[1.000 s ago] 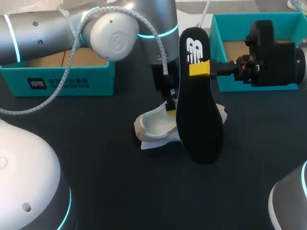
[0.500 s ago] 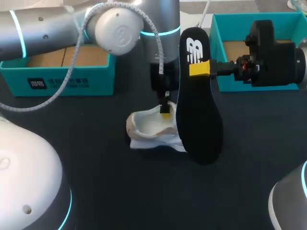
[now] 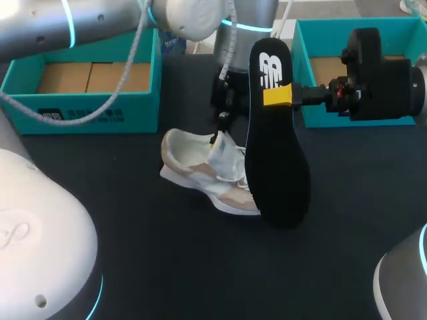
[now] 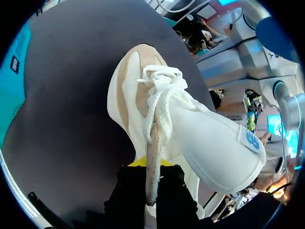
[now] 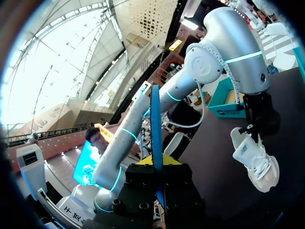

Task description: Take the shoe out of the shoebox, open the shoe tongue, remove and reinsert the insole, then place the shoe into the shoebox

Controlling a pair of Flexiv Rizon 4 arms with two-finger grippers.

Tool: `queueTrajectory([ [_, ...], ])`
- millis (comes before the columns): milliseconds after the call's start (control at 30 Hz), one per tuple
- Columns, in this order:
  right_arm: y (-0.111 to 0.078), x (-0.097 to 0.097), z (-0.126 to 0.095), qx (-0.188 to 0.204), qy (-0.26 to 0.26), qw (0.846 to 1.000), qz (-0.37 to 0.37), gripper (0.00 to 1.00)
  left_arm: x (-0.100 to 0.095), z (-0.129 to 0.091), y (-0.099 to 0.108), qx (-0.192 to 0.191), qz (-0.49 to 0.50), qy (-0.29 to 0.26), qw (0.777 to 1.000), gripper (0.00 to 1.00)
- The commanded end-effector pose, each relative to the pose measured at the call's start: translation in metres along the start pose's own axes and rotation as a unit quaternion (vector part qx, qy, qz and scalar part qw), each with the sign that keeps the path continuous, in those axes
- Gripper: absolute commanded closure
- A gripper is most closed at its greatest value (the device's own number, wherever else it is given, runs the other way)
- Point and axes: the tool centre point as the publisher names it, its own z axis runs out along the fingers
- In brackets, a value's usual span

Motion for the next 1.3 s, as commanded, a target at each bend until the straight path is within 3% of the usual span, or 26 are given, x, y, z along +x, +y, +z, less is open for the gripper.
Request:
queueTrajectory([
  [33,0.003,-0.002,0.005,0.002,0.000,1.000,0.001,1.00,-0.003,-0.008,-0.002,-0.284,0.489,0.151,0.811,1.00],
  [867,0.003,-0.002,0.005,0.002,0.000,1.000,0.001,1.00,-0.005,-0.008,-0.004,-0.286,0.489,0.146,0.811,1.00],
  [967,0.003,-0.002,0.005,0.002,0.000,1.000,0.001,1.00,-0.016,-0.007,-0.011,-0.280,0.476,0.112,0.826,1.00],
  [1300,0.003,-0.002,0.005,0.002,0.000,1.000,0.001,1.00,-0.026,-0.007,-0.017,-0.265,0.457,0.084,0.845,1.00],
])
